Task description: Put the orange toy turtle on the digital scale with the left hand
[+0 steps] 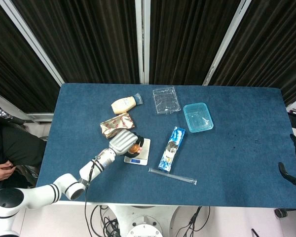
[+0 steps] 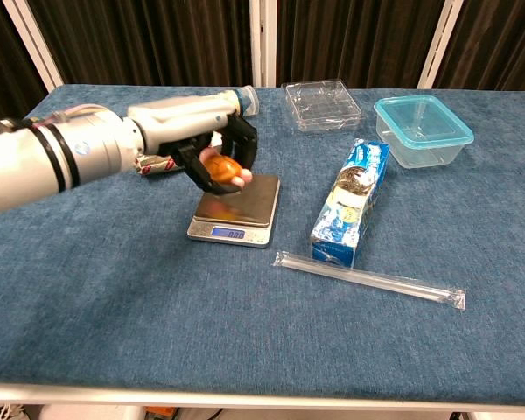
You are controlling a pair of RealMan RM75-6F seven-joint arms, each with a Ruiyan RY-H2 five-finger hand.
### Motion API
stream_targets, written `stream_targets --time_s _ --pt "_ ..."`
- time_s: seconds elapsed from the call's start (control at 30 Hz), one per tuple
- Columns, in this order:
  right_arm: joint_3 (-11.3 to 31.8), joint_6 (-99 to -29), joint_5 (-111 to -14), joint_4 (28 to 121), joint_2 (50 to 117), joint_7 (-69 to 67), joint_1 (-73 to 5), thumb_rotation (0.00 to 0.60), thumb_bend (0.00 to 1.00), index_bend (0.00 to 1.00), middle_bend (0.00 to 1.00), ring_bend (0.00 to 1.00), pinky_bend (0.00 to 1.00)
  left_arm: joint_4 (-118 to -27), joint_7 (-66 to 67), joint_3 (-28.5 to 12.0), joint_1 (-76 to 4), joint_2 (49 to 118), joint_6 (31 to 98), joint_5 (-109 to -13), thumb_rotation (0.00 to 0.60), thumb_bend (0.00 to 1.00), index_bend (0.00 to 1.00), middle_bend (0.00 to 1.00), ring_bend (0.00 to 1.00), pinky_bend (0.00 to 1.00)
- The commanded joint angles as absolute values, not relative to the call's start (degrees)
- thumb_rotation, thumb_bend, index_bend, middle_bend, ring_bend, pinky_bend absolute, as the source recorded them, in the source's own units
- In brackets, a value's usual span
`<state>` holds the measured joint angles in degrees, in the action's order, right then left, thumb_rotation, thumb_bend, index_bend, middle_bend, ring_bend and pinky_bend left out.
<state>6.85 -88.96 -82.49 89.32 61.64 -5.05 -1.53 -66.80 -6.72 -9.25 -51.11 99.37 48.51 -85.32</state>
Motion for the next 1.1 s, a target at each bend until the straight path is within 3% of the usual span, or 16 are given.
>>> stream_targets --time_s 0.03,0.23,0.47,0.57,0.83,0.93,1.1 --pt "6.9 -89.0 -82.5 89.3 61.6 -5.1 -1.5 0.600 0.25 0.00 0.00 0.00 0.00 -65.0 -8.2 -8.7 -51.7 101.1 49.3 -86.1 0.600 0.32 0.46 0.49 0.44 0.70" --pt "6.9 -89.1 -82.3 89.3 61.3 -5.4 -1.2 0.600 0.25 0.00 0.00 0.00 0.00 -61.1 -10.3 -7.8 -52.8 103.4 50.2 -87.4 0.600 0.32 0.33 0.37 0.33 0.58" --pt "7.0 -88.6 -81.5 88.9 61.1 -5.8 -1.0 0.600 0.25 0.00 0.00 0.00 0.00 -59.1 -10.8 -6.0 -52.9 103.4 49.9 -87.8 0.600 0.31 0.22 0.21 0.12 0.32" --pt "7.0 -88.4 -81.6 88.8 61.2 -5.9 -1.1 0.600 0.25 0.00 0.00 0.00 0.00 -59.4 -11.1 -5.8 -52.8 103.1 50.3 -87.7 0.600 0.30 0.16 0.17 0.06 0.26" --pt "7.2 -88.5 -81.8 89.1 61.1 -5.6 -1.2 0.600 0.25 0.00 0.00 0.00 0.00 -64.1 -8.4 -5.9 -51.6 99.2 52.8 -87.4 0.600 0.29 0.15 0.17 0.05 0.27" --pt "7.2 -88.6 -82.0 89.4 61.1 -5.5 -1.2 0.600 0.25 0.00 0.00 0.00 0.00 -68.4 -4.7 -5.8 -49.9 95.2 53.9 -86.1 0.600 0.29 0.15 0.17 0.05 0.30" --pt "6.8 -88.4 -82.7 89.7 61.1 -4.7 -1.3 0.600 0.25 0.00 0.00 0.00 0.00 -79.9 5.4 -5.6 -42.2 85.1 61.2 -81.1 0.600 0.27 0.15 0.17 0.06 0.28"
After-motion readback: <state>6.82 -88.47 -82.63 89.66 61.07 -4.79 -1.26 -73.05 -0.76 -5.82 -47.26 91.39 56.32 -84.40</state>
